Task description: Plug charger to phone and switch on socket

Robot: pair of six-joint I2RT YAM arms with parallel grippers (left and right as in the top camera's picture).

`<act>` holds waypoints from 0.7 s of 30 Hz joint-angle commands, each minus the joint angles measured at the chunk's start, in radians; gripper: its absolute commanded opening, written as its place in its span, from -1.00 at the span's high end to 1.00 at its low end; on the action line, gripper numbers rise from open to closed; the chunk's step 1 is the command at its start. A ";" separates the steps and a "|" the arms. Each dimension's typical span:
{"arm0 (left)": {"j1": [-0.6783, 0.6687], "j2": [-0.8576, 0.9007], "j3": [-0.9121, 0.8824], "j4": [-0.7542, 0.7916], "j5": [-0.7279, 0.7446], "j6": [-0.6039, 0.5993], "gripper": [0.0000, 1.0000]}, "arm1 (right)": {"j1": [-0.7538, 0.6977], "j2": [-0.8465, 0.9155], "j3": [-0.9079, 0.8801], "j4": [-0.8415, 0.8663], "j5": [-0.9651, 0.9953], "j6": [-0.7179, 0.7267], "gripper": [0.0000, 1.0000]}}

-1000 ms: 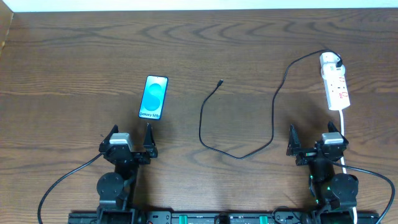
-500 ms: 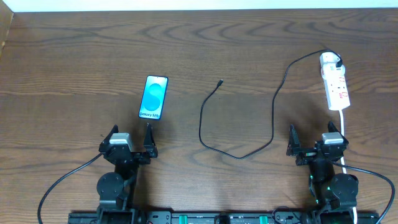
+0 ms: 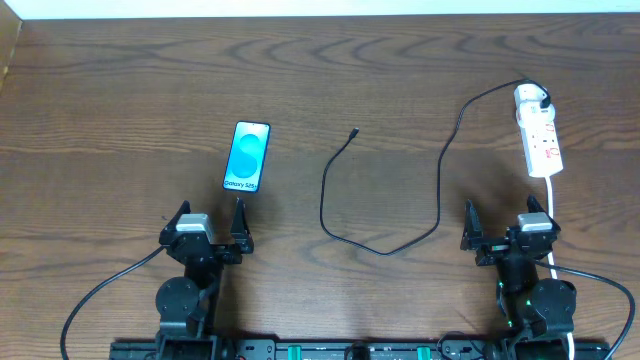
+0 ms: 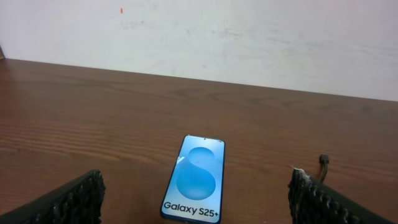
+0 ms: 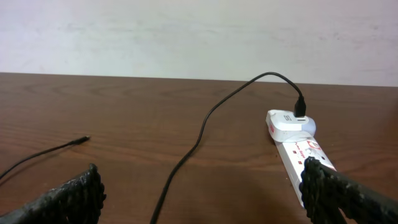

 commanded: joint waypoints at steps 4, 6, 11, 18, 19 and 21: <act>-0.003 -0.005 -0.009 -0.046 -0.009 0.014 -0.87 | -0.006 -0.006 -0.002 -0.004 0.002 0.011 -0.99; -0.003 -0.005 -0.009 -0.046 -0.009 0.014 -0.87 | -0.006 -0.006 -0.002 -0.004 0.002 0.011 -0.99; -0.003 -0.005 -0.009 -0.046 -0.009 0.014 -0.87 | -0.006 -0.006 -0.002 -0.004 0.002 0.011 -0.99; -0.003 0.000 -0.008 -0.041 -0.008 0.013 -0.87 | -0.006 -0.006 -0.002 -0.004 0.002 0.011 -0.98; -0.003 0.000 -0.006 -0.038 -0.008 0.013 -0.87 | -0.006 -0.006 -0.002 -0.004 0.002 0.011 -0.99; -0.003 0.000 0.007 -0.031 -0.008 0.013 -0.87 | -0.006 -0.006 -0.002 -0.004 0.002 0.011 -0.99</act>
